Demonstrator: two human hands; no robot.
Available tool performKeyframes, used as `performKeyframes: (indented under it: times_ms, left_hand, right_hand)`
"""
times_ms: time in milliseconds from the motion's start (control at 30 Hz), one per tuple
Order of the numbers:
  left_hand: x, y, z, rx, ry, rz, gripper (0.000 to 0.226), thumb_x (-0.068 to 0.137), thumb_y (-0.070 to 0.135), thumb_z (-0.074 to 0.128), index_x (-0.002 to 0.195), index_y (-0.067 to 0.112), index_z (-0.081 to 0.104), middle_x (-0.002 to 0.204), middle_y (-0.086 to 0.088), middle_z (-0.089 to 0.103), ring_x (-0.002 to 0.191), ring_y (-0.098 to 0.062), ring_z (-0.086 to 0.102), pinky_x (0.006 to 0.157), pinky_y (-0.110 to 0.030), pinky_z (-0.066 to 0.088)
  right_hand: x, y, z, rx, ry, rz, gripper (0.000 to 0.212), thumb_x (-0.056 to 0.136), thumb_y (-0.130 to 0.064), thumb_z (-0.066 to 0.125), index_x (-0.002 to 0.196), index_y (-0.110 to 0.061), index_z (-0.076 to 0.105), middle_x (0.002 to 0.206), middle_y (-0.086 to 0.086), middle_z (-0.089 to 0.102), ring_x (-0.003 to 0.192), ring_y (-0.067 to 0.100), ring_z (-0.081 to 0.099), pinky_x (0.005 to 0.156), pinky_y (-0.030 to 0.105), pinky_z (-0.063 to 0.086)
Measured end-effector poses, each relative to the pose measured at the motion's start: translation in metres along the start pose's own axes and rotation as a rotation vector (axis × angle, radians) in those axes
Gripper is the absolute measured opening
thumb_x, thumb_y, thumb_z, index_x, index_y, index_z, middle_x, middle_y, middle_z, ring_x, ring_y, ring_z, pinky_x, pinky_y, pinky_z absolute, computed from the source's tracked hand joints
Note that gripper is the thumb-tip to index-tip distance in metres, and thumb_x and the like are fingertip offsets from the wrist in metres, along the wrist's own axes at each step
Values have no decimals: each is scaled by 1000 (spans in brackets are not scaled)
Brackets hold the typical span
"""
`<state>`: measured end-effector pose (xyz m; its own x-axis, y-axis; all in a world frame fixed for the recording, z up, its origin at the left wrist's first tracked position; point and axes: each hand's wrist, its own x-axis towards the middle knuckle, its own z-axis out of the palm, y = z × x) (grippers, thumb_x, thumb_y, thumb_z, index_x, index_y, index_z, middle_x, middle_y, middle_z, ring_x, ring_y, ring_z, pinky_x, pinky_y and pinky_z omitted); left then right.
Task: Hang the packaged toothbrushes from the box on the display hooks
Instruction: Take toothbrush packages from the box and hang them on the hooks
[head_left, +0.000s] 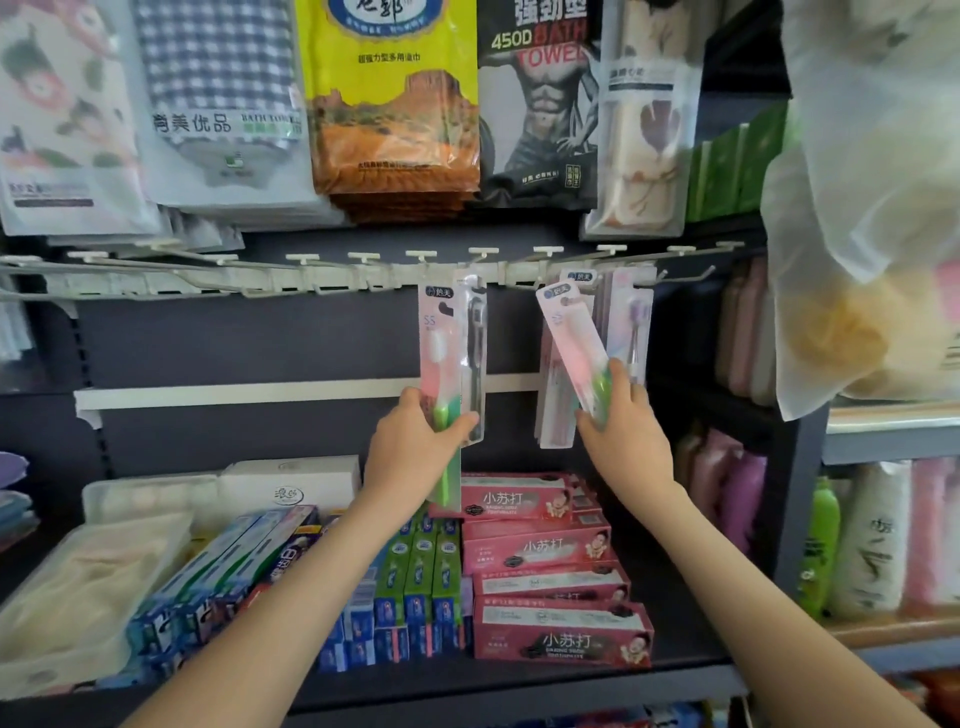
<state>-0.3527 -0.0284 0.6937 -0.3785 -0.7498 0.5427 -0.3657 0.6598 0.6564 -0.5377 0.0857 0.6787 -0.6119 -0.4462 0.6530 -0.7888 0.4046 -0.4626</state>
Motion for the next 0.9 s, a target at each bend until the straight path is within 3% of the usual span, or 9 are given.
performKeyframes:
  times_ms: [133,367,533,600,667,700,800,833,900]
  left_hand:
    - [3,9,9,23,-6,7,47,84,55,64,106,16,50,94,2,61,86,-19,61,75,-40,54]
    - [3,15,15,83,-13,-4,47,85,57,61,105,17,48,91,2,59,81,-17,59,61,-28,44]
    - [-2,16,14,167,-6,13,48,85,60,59,102,16,49,91,2,59,78,-16,58,52,-24,38]
    - [-5,17,14,209,1,39,48,85,60,59,102,17,48,91,3,58,79,-16,57,55,-26,39]
    - [-8,19,14,269,12,64,48,86,59,59,104,16,47,92,5,55,80,-17,55,56,-26,34]
    - [-9,20,15,291,17,75,49,86,59,59,106,15,47,93,4,54,82,-18,56,56,-25,32]
    - [-12,23,21,315,11,110,46,89,50,57,115,13,47,107,-2,59,97,-26,60,63,-31,36]
    - [-13,24,24,308,3,128,42,91,43,55,117,12,46,111,-4,59,99,-28,60,65,-32,38]
    - [-16,25,27,263,-4,164,39,92,35,54,121,12,42,115,-6,59,100,-28,60,65,-32,40]
  right_hand:
    - [15,-2,-4,-52,-3,3,69,95,-32,53,149,-13,15,133,16,42,99,38,58,62,32,37]
    - [31,-8,2,-33,-66,73,71,95,-35,55,145,-7,13,130,19,46,99,37,58,64,36,43]
    - [26,-12,11,118,-153,157,78,92,-38,60,146,-3,15,138,21,41,116,39,51,86,46,47]
    - [18,-16,12,137,-60,89,80,92,-39,60,147,-1,16,140,22,39,123,37,45,95,44,43]
    - [5,-25,7,306,18,15,70,94,-40,56,146,-5,25,137,16,45,123,29,46,100,39,41]
    - [-3,-33,3,443,-11,-16,63,95,-40,54,144,-10,30,131,11,51,118,23,50,99,35,43]
    - [-24,-57,-6,762,-275,-130,43,95,-29,57,134,-20,41,107,0,64,92,4,61,77,11,46]
    - [-28,-62,-3,784,-325,-164,39,94,-24,59,129,-22,43,104,-3,66,89,2,63,74,10,47]
    - [-28,-67,3,787,-292,-170,31,93,-16,61,119,-24,47,101,-8,68,90,4,65,76,20,53]
